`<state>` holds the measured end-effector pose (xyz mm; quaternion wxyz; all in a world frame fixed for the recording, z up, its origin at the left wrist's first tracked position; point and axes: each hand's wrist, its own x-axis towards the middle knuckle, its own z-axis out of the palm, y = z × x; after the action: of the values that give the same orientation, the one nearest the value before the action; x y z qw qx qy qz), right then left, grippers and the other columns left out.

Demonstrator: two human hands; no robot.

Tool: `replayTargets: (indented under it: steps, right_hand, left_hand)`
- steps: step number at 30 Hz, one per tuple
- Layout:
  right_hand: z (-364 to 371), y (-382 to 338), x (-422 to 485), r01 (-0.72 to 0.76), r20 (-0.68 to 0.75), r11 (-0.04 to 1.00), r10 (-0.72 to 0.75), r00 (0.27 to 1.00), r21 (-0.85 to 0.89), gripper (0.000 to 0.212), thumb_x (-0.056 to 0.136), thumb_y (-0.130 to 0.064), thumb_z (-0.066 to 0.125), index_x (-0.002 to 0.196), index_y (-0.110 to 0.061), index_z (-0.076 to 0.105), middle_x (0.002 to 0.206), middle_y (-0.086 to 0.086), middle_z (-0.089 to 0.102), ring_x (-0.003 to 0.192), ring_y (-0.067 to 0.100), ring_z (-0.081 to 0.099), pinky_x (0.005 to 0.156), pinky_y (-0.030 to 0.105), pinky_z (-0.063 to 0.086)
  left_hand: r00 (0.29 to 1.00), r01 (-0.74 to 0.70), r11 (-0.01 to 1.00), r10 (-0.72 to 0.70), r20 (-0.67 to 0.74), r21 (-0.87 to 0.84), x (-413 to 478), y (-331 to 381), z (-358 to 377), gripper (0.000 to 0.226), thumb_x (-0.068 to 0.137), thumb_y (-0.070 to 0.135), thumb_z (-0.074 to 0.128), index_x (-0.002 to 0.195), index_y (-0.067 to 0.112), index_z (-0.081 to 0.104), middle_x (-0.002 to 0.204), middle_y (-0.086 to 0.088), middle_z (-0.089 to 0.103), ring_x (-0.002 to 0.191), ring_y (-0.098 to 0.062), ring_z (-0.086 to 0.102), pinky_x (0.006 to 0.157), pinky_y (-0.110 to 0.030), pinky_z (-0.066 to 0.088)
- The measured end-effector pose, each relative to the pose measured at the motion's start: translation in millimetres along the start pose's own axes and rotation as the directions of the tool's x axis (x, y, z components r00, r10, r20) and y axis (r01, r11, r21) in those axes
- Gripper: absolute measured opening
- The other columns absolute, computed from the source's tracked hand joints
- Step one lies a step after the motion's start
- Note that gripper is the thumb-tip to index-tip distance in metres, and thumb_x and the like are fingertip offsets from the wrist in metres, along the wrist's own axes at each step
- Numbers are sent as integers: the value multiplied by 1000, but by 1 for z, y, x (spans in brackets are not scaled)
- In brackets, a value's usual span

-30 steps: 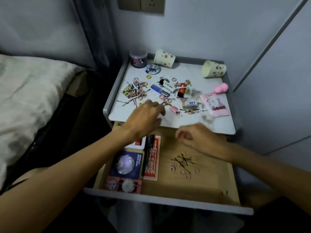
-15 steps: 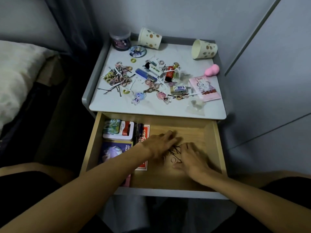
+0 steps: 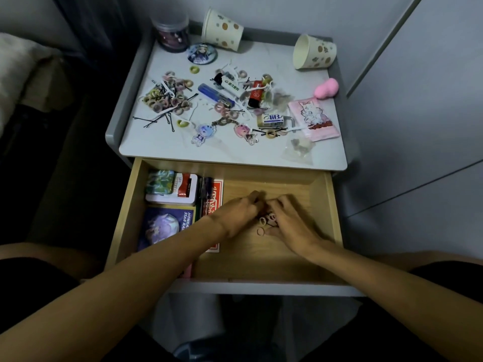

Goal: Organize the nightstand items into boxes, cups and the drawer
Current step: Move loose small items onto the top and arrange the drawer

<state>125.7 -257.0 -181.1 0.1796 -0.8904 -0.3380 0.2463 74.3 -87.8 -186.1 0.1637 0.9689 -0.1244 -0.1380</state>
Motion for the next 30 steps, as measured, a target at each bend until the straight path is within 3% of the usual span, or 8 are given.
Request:
replayTargets:
  steps: [5, 8, 12, 17, 24, 28, 30]
  right_hand:
    - [5, 0, 9, 54, -60, 999, -54, 997, 5, 44, 84, -9, 73, 124, -4, 56, 124, 7, 47, 113, 18, 49, 101, 32, 42]
    - [4, -2, 9, 94, -70, 986, -105, 992, -139, 29, 91, -7, 62, 120, -5, 58, 128, 9, 49, 116, 23, 51, 100, 33, 40]
    - [2, -7, 3, 47, -25, 945, -58, 998, -325, 40, 92, -2, 55, 131, -7, 50, 139, 11, 45, 116, 26, 56, 94, 34, 45]
    - [-1, -11, 3, 14, -26, 886, -29, 999, -463, 37, 95, 1, 49, 132, -4, 47, 129, 17, 54, 103, 29, 64, 81, 34, 50]
    - [-10, 11, 2, 5, -24, 946, -13, 1000, -325, 30, 93, 3, 54, 120, -10, 51, 96, 3, 64, 74, 11, 56, 62, 21, 39]
    - [-13, 18, 2, -22, -39, 986, 16, 999, -163, 15, 97, -6, 54, 100, -20, 53, 97, -1, 59, 80, 11, 53, 69, 24, 39]
    - [-16, 14, 1, -4, -29, 997, 2, 1000, -79, 11, 98, -12, 54, 96, -23, 54, 97, -3, 59, 82, 10, 54, 71, 23, 39]
  left_hand:
    - [1000, -16, 989, 13, 17, 149, 6, 11, 0, 43, 97, 4, 51, 139, 1, 44, 138, -16, 50, 107, -29, 64, 88, -34, 53]
    - [999, -20, 969, 8, 52, 246, 7, 15, -2, 35, 96, 1, 48, 131, 1, 52, 123, -15, 64, 104, -29, 67, 86, -36, 55]
    - [996, -19, 948, -10, 90, 318, 7, 19, -2, 27, 95, 0, 50, 119, 6, 63, 114, -10, 69, 99, -23, 68, 85, -31, 53]
    - [999, 14, 966, -25, 40, 259, 9, 13, 5, 26, 96, 6, 54, 120, 9, 62, 113, -6, 69, 96, -20, 68, 81, -29, 54]
    - [990, 139, 990, -139, 17, 17, 7, -8, 6, 23, 100, 8, 49, 120, 5, 58, 121, -16, 61, 106, -29, 62, 89, -34, 48]
    - [985, 161, 987, -162, 56, 18, 3, -15, 0, 30, 102, 9, 44, 129, -1, 51, 130, -22, 52, 121, -37, 49, 97, -40, 39]
    - [985, 161, 987, -159, 60, -15, 2, -18, -1, 30, 103, 7, 41, 129, -3, 51, 128, -20, 54, 117, -36, 52, 95, -39, 42]
